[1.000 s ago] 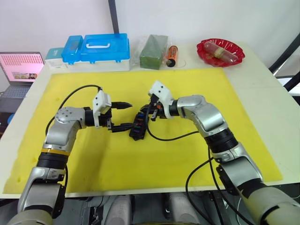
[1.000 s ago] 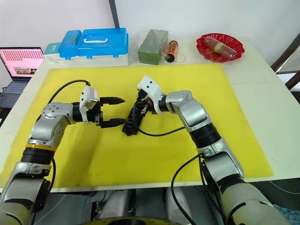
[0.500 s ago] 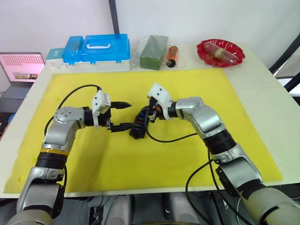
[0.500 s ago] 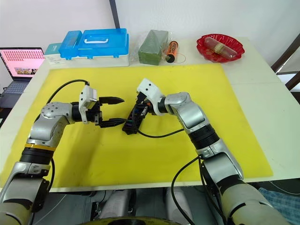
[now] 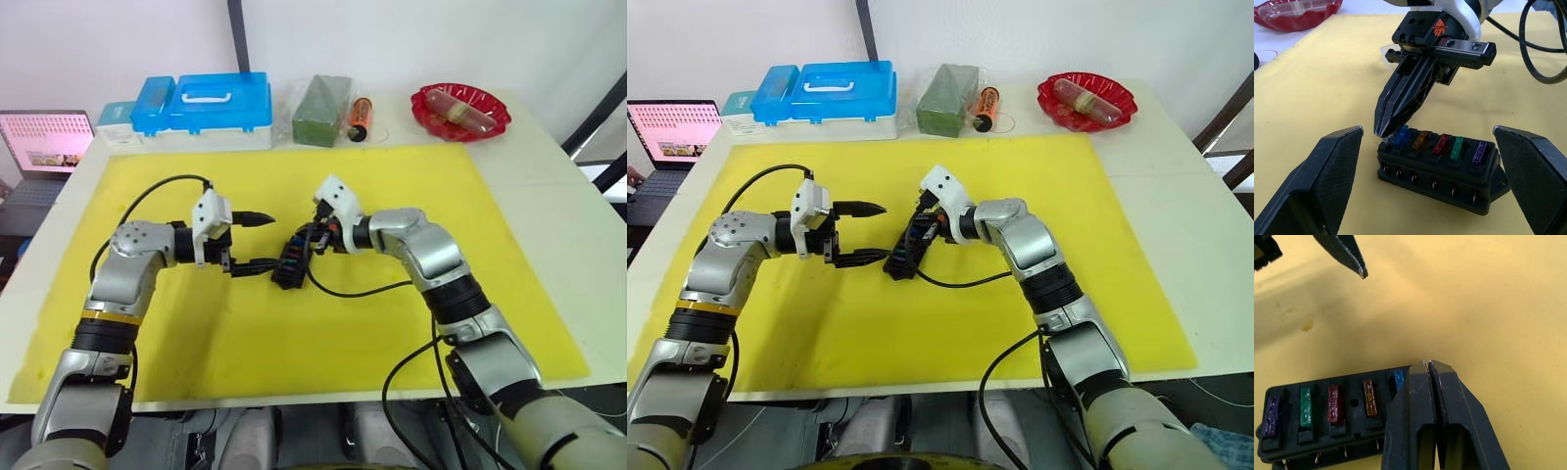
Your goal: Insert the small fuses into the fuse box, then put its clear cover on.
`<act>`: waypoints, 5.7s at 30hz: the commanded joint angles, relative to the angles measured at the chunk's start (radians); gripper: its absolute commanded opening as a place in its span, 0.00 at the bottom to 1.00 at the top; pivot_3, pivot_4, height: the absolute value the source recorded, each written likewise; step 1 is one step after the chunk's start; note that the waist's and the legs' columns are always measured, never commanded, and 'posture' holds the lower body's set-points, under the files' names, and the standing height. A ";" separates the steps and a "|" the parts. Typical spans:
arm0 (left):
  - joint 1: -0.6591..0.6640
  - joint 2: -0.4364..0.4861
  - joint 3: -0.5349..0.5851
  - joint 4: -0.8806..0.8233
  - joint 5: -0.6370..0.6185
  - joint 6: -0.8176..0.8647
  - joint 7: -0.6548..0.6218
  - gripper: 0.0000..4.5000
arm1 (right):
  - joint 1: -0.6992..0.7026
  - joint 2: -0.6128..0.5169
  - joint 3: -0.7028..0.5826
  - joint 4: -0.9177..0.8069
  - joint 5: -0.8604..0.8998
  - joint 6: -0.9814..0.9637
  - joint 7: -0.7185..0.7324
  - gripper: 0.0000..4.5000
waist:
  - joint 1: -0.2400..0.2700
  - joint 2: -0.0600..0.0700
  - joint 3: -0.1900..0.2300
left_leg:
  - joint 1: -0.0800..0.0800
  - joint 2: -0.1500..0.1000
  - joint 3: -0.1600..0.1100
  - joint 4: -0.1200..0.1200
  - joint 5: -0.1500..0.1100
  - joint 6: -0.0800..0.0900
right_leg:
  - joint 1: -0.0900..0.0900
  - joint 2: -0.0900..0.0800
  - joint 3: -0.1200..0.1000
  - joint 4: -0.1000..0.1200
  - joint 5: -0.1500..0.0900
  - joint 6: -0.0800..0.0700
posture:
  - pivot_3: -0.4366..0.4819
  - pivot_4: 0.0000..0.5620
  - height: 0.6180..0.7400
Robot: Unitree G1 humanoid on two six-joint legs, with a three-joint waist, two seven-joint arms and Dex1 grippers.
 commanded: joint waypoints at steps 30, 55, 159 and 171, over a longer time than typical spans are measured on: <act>0.129 0.305 0.398 0.285 -0.024 -0.145 0.139 1.00 | 0.533 -0.613 -0.673 -0.235 0.150 -0.348 0.093 0.99 | 0.021 0.000 0.001 | -0.001 0.001 0.004 -0.001 0.000 0.000 | -0.002 0.000 0.002 -0.002 0.000 0.000 | 0.48 0.27 1.00; -0.009 0.187 0.106 -0.442 -0.254 0.185 0.071 1.00 | 0.460 -0.528 -0.463 -0.307 0.214 -0.281 0.062 0.99 | 0.024 0.000 0.002 | -0.001 0.001 0.004 0.000 0.000 0.000 | 0.000 0.000 0.002 -0.002 0.000 0.000 | 0.48 0.27 1.00; 0.408 -0.313 -0.096 -0.393 0.251 0.126 0.801 1.00 | 0.488 -0.399 -0.414 -0.336 0.143 -0.309 -0.123 0.42 | 0.027 0.001 0.001 | 0.003 0.000 0.002 0.002 0.000 0.000 | 0.005 0.000 0.002 -0.003 0.000 0.001 | 0.48 0.27 1.00; 0.335 -0.334 -0.132 -0.327 0.310 0.156 0.833 0.79 | 0.484 -0.395 -0.412 -0.335 0.140 -0.315 -0.125 0.42 | 0.031 0.001 0.001 | 0.008 0.000 0.002 0.001 0.000 0.000 | 0.011 0.000 0.002 -0.004 0.000 0.001 | 0.48 0.27 1.00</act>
